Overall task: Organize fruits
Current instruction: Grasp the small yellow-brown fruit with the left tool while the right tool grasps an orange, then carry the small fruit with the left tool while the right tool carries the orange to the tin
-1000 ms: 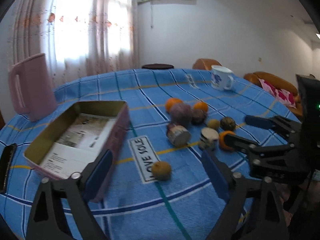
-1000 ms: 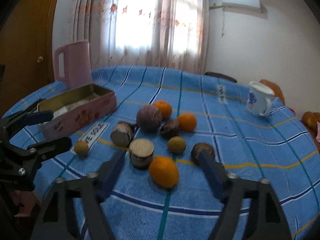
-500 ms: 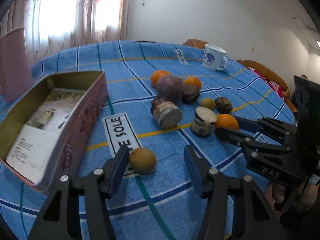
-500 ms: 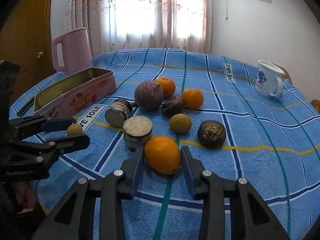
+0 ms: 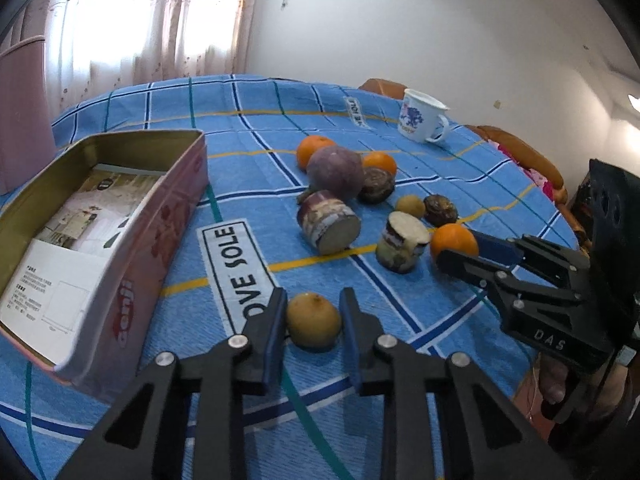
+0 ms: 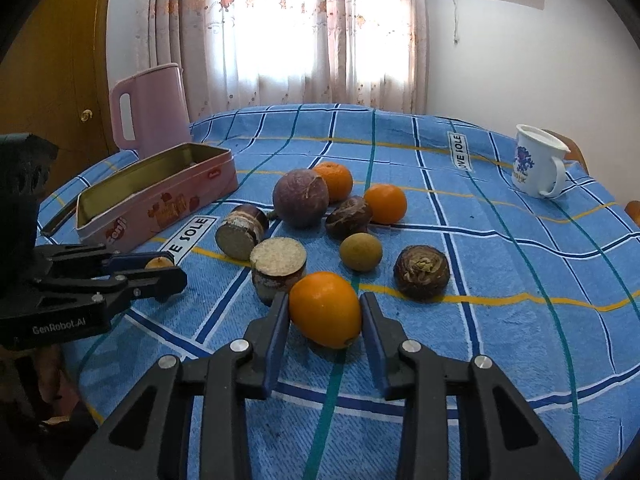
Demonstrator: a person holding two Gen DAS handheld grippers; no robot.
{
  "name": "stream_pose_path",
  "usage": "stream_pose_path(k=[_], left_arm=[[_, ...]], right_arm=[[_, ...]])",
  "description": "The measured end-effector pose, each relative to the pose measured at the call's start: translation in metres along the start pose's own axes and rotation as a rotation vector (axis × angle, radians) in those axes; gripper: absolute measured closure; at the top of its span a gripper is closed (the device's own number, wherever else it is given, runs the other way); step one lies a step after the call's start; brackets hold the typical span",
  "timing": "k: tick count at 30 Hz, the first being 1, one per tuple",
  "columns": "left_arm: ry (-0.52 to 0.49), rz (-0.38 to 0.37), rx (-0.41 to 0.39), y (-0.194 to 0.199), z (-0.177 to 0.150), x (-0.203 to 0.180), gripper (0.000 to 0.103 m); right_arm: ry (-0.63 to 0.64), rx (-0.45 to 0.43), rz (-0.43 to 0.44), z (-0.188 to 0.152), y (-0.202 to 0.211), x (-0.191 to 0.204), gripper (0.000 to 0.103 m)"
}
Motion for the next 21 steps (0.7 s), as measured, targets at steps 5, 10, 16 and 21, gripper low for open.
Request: stream_pose_path(k=[5,10,16,21], left_arm=[[-0.013,-0.001,-0.038,0.012,0.006,-0.002,0.075],[-0.043,0.039,-0.120,0.038,0.022,-0.001,0.075],[-0.032,0.117,-0.204,0.069,0.048,0.032,0.075],[0.016,0.177,-0.243,0.083,0.066,0.075,0.075]], right_arm=[[0.012,-0.041,0.000,0.011,0.012,0.004,0.066],[0.055,-0.095,0.042,0.035,0.019,0.019,0.066],[0.113,-0.154,0.110,0.077,0.022,0.052,0.066],[0.154,-0.181,0.164,0.109,0.012,0.085,0.066]])
Point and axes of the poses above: each gripper's, at about its wrist camera, not at the fingertips, and y roughly against the way its jaws point, x to its left, z to its top, the point moved 9 cm from there along -y, roughly the way its jaws point, and after that the axes turned 4 degrees about y, right-handed, at the moved point
